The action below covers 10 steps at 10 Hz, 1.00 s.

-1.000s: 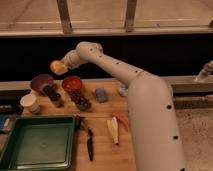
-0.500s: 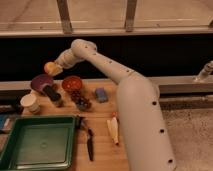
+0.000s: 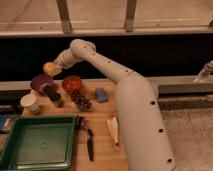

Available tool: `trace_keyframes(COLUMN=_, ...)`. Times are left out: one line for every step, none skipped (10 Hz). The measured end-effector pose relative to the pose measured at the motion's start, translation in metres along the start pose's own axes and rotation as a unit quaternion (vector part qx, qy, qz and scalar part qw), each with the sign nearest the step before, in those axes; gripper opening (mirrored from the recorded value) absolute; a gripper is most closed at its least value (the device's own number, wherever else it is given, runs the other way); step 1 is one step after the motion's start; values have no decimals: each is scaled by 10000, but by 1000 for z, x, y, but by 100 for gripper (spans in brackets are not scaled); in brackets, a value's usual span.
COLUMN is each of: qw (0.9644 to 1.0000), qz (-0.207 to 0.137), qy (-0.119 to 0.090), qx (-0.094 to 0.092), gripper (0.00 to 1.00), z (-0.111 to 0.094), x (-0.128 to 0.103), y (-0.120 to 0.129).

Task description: Place apple in purple bowl

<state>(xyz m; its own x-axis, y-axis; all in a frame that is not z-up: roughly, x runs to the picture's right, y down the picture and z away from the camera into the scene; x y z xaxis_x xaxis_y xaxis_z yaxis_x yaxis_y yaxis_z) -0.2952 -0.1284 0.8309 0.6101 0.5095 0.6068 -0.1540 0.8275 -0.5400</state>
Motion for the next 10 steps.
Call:
trace_keyframes(qw=9999, qz=-66, qy=12, qx=-103, gripper=0, z=7, x=-1, y=4)
trace_keyframes(qw=9997, qz=-147, qy=1, qx=-214, gripper=0, z=18, x=-9, y=12)
trace_keyframes(qw=9993, qz=-198, qy=3, qx=-305, gripper=0, z=26, x=-13, y=19)
trace_keyframes(qw=9989, qz=-248, qy=-1, qx=-396, gripper=0, z=31, x=-15, y=23)
trace_keyframes(qw=9987, qz=-260, qy=1, qx=-444, gripper=0, z=33, x=-14, y=24)
trace_keyframes(qw=9983, qz=-283, qy=-5, qx=-500, gripper=0, z=37, x=-15, y=26)
trace_keyframes(qw=9978, qz=-312, qy=-1, qx=-580, gripper=0, z=43, x=-16, y=30)
trace_keyframes(qw=9974, qz=-319, qy=-5, qx=-650, gripper=0, z=49, x=-16, y=34)
trace_keyframes(qw=9972, qz=-313, qy=-7, qx=-673, gripper=0, z=52, x=-15, y=33)
trace_keyframes(qw=9970, qz=-309, qy=-11, qx=-708, gripper=0, z=58, x=-14, y=31)
